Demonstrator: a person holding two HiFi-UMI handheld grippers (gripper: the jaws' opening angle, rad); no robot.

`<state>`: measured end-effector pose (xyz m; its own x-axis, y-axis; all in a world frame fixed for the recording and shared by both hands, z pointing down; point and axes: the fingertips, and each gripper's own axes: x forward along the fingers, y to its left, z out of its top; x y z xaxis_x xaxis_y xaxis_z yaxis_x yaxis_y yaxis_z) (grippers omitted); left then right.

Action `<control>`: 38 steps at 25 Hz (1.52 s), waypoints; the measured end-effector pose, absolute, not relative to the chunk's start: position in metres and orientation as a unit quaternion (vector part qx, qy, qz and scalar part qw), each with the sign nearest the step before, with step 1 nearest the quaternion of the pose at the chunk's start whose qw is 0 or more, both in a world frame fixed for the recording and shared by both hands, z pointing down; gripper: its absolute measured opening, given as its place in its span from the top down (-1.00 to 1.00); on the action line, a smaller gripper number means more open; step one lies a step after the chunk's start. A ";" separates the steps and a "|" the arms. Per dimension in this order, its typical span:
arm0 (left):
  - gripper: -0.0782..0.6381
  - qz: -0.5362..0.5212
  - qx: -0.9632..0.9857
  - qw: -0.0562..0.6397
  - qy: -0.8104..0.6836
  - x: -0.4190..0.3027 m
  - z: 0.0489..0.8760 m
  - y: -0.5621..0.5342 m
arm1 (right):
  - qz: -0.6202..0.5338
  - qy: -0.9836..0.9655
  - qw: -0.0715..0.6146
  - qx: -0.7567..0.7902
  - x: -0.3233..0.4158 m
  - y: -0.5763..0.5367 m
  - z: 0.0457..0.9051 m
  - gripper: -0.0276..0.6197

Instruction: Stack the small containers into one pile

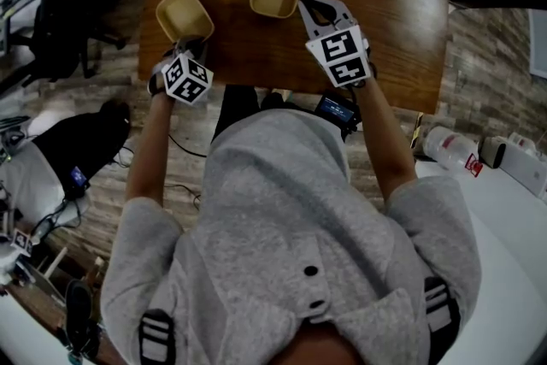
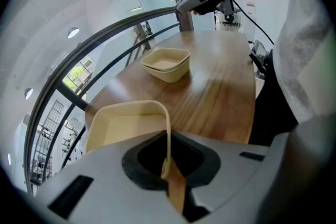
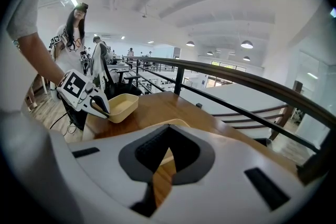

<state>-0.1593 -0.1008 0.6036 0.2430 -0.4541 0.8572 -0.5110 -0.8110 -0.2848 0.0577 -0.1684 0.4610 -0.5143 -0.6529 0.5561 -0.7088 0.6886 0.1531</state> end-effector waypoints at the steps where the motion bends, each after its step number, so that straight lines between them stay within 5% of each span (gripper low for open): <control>1: 0.72 0.532 0.789 0.024 -0.306 -0.157 0.602 -0.102 | 0.046 -0.869 0.300 0.392 0.059 -0.168 0.461 0.87; 38: 0.71 0.504 0.848 -0.153 -0.062 0.007 0.552 -0.149 | 0.076 -0.805 0.293 0.510 0.174 -0.142 0.445 0.87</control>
<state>0.0073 -0.1486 0.5523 0.4850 -0.2602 0.8349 0.0483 -0.9453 -0.3226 0.1744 -0.1422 0.4452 -0.3068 -0.7768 0.5499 -0.8662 0.4674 0.1770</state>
